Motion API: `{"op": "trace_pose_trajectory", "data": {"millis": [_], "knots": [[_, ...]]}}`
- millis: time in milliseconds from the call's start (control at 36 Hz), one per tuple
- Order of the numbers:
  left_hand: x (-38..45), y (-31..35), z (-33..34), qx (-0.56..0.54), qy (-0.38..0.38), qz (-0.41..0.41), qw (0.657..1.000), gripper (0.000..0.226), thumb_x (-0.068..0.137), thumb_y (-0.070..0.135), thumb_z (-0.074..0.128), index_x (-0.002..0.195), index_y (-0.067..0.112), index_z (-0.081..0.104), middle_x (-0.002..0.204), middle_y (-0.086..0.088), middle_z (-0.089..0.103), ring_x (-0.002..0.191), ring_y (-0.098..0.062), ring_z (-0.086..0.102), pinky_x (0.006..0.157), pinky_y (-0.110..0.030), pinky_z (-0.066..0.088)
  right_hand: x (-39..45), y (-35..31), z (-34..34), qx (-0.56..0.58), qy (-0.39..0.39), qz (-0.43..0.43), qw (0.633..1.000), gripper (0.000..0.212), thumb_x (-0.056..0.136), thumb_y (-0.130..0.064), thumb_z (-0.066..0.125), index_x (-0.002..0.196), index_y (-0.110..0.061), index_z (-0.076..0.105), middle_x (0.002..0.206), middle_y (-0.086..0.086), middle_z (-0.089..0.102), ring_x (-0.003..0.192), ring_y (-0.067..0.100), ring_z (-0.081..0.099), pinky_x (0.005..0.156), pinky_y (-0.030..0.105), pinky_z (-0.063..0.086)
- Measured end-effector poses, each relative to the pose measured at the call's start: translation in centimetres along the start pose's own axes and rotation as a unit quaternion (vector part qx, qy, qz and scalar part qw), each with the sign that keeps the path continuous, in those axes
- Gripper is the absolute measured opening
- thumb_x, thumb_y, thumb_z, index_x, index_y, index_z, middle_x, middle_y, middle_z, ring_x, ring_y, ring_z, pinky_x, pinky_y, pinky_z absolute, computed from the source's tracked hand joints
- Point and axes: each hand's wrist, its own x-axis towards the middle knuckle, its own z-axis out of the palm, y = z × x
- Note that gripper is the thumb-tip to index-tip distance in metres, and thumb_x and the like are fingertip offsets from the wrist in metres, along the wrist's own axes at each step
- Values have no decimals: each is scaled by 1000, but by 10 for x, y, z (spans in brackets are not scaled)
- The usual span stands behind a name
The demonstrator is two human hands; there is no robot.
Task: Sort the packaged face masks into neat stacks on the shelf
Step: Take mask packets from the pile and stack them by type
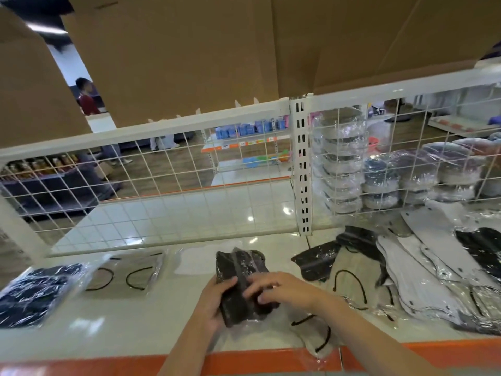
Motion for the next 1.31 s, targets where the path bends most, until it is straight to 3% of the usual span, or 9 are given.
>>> {"op": "trace_pose_trajectory", "data": {"millis": [139, 306, 389, 639, 833, 972, 1083, 1194, 1306], "knots": [[-7, 9, 5, 79, 18, 148, 986, 39, 78, -15, 58, 111, 7, 57, 98, -21, 70, 86, -35, 68, 66, -41, 55, 7, 5, -5, 114, 192, 81, 971, 72, 87, -37, 64, 146, -23, 26, 153, 2, 18, 141, 20, 21, 115, 38, 23], [-12, 21, 11, 168, -23, 273, 947, 46, 72, -2, 72, 114, 10, 57, 105, -10, 70, 101, -26, 65, 83, -39, 53, 15, 6, -2, 278, 170, 13, 945, 50, 85, -5, 65, 130, -10, 43, 122, 6, 62, 112, 14, 60, 89, 25, 51], [-15, 20, 12, 197, -19, 279, 940, 51, 67, 11, 79, 113, 11, 58, 101, -5, 72, 97, -22, 67, 79, -33, 56, 21, 7, 4, 206, 205, 0, 957, 43, 83, -5, 66, 122, -13, 49, 116, 4, 63, 112, 17, 58, 98, 34, 47], [-14, 15, 24, 129, 54, 279, 950, 23, 79, 2, 68, 99, 12, 65, 95, -10, 72, 91, -25, 68, 76, -34, 55, 25, 14, 13, 108, 179, 31, 977, 45, 83, -12, 67, 121, -23, 45, 121, -8, 53, 113, 3, 45, 84, 12, 33], [-10, 27, 23, -75, -4, 196, 978, 48, 72, 4, 63, 120, -3, 56, 116, -23, 63, 109, -38, 58, 97, -51, 44, 25, 17, 12, 411, 199, 68, 887, 25, 82, 6, 61, 106, 4, 55, 99, 16, 63, 90, 25, 60, 74, 31, 49], [-8, 33, -9, -30, 60, 265, 962, 55, 61, 17, 83, 111, 8, 61, 107, -14, 65, 106, -32, 58, 88, -39, 48, 24, 16, -12, 86, 260, 26, 961, 24, 83, 1, 62, 76, -20, 54, 78, -3, 57, 78, 12, 55, 72, 19, 42], [-7, 26, -42, 53, 113, 276, 953, 63, 55, 37, 86, 110, 22, 61, 107, -7, 69, 106, -21, 62, 93, -39, 46, 20, 27, -25, -59, 261, 22, 963, 36, 83, -1, 61, 74, -35, 52, 88, -6, 58, 88, 10, 55, 77, 14, 40], [-1, 17, -47, 145, 92, 208, 963, 67, 51, 27, 86, 111, 28, 58, 116, -8, 63, 100, -18, 63, 77, -38, 50, 18, 35, -25, 106, 271, 44, 956, 41, 80, 11, 61, 102, -23, 53, 103, -2, 57, 105, 20, 56, 89, 29, 49], [4, 10, -37, 220, 74, 217, 948, 81, 40, 36, 85, 115, 27, 54, 124, -5, 56, 115, -23, 54, 89, -38, 49, 19, 35, -20, 302, 330, 50, 893, 54, 80, 21, 53, 123, -9, 41, 106, 10, 56, 91, 18, 58, 60, 17, 53]]}}
